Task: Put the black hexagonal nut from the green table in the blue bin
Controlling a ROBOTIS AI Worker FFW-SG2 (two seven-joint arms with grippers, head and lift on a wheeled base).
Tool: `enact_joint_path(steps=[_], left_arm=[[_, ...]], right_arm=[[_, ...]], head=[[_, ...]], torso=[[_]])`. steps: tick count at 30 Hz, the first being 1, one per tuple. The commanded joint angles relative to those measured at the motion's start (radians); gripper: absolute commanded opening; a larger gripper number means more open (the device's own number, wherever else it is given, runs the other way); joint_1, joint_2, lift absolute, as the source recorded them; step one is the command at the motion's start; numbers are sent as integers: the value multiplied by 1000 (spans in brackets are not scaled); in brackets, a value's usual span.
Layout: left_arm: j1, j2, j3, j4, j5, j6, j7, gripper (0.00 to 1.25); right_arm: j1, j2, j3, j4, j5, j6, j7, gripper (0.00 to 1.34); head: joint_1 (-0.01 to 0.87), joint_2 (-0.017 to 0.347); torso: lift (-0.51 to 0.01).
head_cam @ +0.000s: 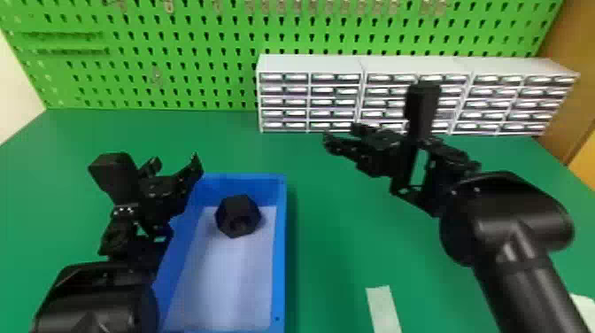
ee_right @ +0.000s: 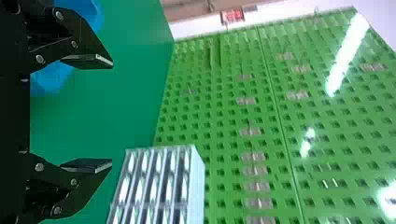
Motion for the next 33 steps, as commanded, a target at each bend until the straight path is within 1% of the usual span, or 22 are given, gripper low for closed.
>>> enact_joint_path(steps=[1, 6, 10, 13, 15, 17, 22, 26, 30, 33], left_arm=[[0, -3, 0, 0, 1, 0, 0, 813], [0, -3, -1, 0, 3, 0, 0, 813], [0, -3, -1, 0, 3, 0, 1, 813], [0, -3, -3, 0, 3, 0, 1, 813], [0, -3, -3, 0, 3, 0, 3, 813], [0, -3, -3, 1, 3, 0, 3, 813], [0, -3, -5, 0, 3, 0, 3, 812], [0, -3, -5, 0, 3, 0, 3, 813], [0, -3, -5, 1, 1, 0, 3, 813], [0, -3, -5, 1, 1, 0, 3, 813]], right_arm=[[48, 22, -88, -60, 52, -17, -28, 828], [77, 32, -155, -97, 92, -44, -46, 824], [102, 30, -204, -131, 142, -75, -49, 808], [123, 32, -235, -151, 161, -87, -52, 808], [140, 32, -259, -163, 168, -106, -63, 808], [160, 33, -278, -180, 194, -126, -77, 808], [205, 35, -302, -204, 205, -179, -137, 807], [244, 35, -307, -220, 225, -235, -200, 807], [270, 36, -319, -224, 230, -248, -220, 807], [287, 36, -327, -224, 251, -271, -223, 807]], head=[[686, 51], [686, 51], [686, 51], [686, 51], [686, 51], [686, 51], [686, 51], [686, 51], [686, 51], [686, 51]], torso=[[-97], [-97], [-97], [-97], [-97], [-97], [-97], [-97], [-97], [-97]])
